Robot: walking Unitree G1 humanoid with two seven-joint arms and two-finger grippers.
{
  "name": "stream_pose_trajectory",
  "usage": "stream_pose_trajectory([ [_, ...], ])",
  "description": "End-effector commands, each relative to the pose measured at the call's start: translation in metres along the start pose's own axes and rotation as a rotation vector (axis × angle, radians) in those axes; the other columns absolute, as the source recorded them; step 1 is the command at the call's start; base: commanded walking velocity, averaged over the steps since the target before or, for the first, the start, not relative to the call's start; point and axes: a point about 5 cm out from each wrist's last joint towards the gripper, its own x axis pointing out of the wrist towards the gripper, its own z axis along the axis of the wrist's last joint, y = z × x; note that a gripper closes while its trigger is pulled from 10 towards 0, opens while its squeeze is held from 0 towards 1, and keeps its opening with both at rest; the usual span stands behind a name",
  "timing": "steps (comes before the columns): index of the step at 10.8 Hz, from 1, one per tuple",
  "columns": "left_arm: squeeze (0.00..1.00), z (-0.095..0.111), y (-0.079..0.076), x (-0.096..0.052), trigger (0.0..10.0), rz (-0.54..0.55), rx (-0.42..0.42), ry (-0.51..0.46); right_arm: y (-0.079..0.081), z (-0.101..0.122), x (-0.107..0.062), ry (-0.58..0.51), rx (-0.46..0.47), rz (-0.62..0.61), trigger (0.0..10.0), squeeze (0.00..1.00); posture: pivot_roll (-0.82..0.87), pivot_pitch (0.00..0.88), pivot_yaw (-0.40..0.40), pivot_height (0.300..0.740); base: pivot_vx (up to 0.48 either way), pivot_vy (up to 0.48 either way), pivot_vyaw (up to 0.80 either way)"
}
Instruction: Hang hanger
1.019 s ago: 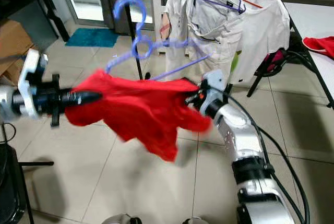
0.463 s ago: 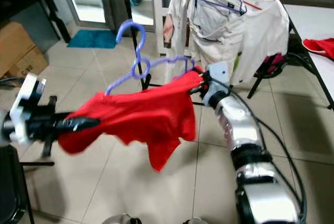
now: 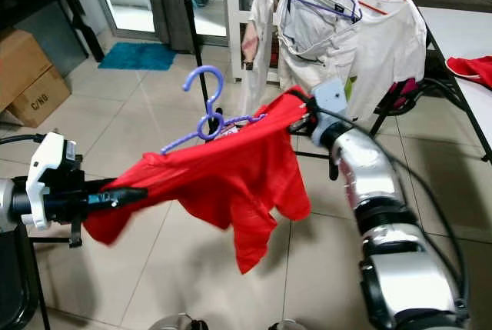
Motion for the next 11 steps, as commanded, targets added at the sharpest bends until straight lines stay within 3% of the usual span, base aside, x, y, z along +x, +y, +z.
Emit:
stream_pose_trajectory([
  [1,0.00,-0.023,0.011,-0.040,0.0,0.139,-0.104,0.122,-0.077,0.005,-0.048,0.030,0.023,-0.339,0.0,0.00,0.02,0.059,0.048,0.740,0.000,0.000,0.00],
  [3,0.00,-0.039,0.006,-0.042,0.0,0.110,-0.165,0.164,-0.080,0.012,-0.047,0.004,-0.007,-0.329,0.0,0.00,0.01,0.057,0.043,0.740,0.000,0.000,0.00],
  [5,0.00,-0.049,0.013,-0.039,0.0,0.134,-0.154,0.233,-0.062,0.028,-0.035,-0.046,-0.119,-0.120,0.0,0.00,0.01,0.052,0.039,0.740,0.000,0.000,0.00],
  [7,0.00,-0.044,0.019,-0.031,0.0,0.081,-0.094,0.265,-0.038,0.029,-0.028,-0.013,-0.240,0.101,0.0,0.00,0.00,0.049,0.042,0.740,0.000,0.000,0.00],
  [9,0.00,-0.038,0.020,-0.013,0.0,-0.017,0.011,0.294,-0.027,0.030,-0.020,0.034,-0.268,0.159,0.0,0.00,0.00,0.046,0.051,0.740,0.000,0.000,0.00],
  [10,0.00,-0.035,0.019,-0.006,0.0,-0.052,0.051,0.288,-0.026,0.028,-0.017,0.056,-0.265,0.158,0.6,0.00,-0.01,0.044,0.054,0.740,0.000,0.000,0.00],
  [11,0.00,-0.032,0.018,-0.002,0.0,-0.066,0.067,0.272,-0.025,0.025,-0.017,0.081,-0.275,0.168,2.8,0.00,-0.01,0.043,0.054,0.740,0.000,0.000,0.00],
])
